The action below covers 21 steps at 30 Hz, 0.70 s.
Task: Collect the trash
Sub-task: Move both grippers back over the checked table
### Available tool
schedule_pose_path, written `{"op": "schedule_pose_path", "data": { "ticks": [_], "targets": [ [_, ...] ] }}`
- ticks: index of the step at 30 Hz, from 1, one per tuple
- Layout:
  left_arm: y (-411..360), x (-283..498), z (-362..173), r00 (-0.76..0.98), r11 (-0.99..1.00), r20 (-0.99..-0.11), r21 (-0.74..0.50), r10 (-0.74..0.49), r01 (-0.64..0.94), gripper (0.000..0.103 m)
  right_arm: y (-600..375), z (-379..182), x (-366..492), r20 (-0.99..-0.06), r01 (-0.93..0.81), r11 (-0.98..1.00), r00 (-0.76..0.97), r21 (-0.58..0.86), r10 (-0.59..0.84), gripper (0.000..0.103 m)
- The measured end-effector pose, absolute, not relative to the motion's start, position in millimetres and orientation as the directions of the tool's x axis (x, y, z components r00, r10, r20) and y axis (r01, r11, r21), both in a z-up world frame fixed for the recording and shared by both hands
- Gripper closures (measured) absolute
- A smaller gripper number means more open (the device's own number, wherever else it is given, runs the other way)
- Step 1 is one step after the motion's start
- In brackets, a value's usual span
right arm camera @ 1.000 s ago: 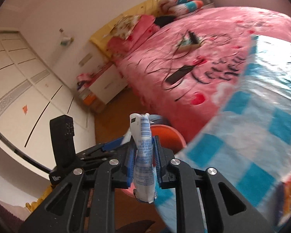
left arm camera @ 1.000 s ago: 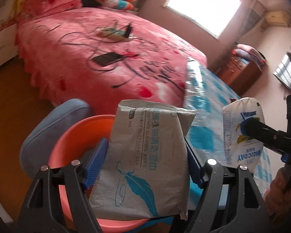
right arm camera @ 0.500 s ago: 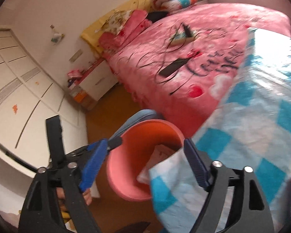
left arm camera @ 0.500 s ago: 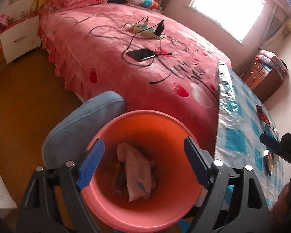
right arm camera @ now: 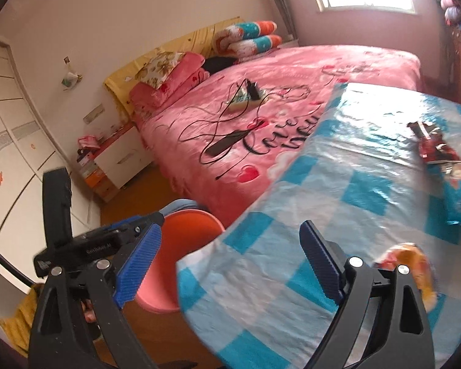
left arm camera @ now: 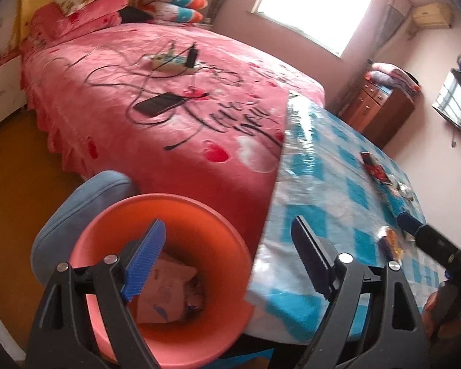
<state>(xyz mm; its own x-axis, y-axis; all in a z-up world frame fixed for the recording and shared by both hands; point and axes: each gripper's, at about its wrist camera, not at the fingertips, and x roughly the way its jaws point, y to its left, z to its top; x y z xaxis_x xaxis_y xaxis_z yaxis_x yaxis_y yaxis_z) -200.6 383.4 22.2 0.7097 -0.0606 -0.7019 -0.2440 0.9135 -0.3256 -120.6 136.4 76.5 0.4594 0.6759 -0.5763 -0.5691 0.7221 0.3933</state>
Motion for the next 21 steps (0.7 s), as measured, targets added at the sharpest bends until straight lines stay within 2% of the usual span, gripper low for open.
{"op": "schedule_pose_path", "data": {
  "ticks": [10, 21],
  "targets": [
    [325.2, -178.7, 41.0, 0.717, 0.936, -0.68, -0.332, -0.15, -0.119, 0.019, 96.9, 82.3, -125.6, -0.533, -0.538, 0.753, 0.539, 0.378, 0.653, 0.013],
    [276.0, -158.3, 51.4, 0.705, 0.953, -0.686, -0.3, -0.183, -0.045, 0.019, 51.2, 83.6, -126.5, -0.485, -0.499, 0.765, 0.592, 0.406, 0.644, 0.013]
  ]
}}
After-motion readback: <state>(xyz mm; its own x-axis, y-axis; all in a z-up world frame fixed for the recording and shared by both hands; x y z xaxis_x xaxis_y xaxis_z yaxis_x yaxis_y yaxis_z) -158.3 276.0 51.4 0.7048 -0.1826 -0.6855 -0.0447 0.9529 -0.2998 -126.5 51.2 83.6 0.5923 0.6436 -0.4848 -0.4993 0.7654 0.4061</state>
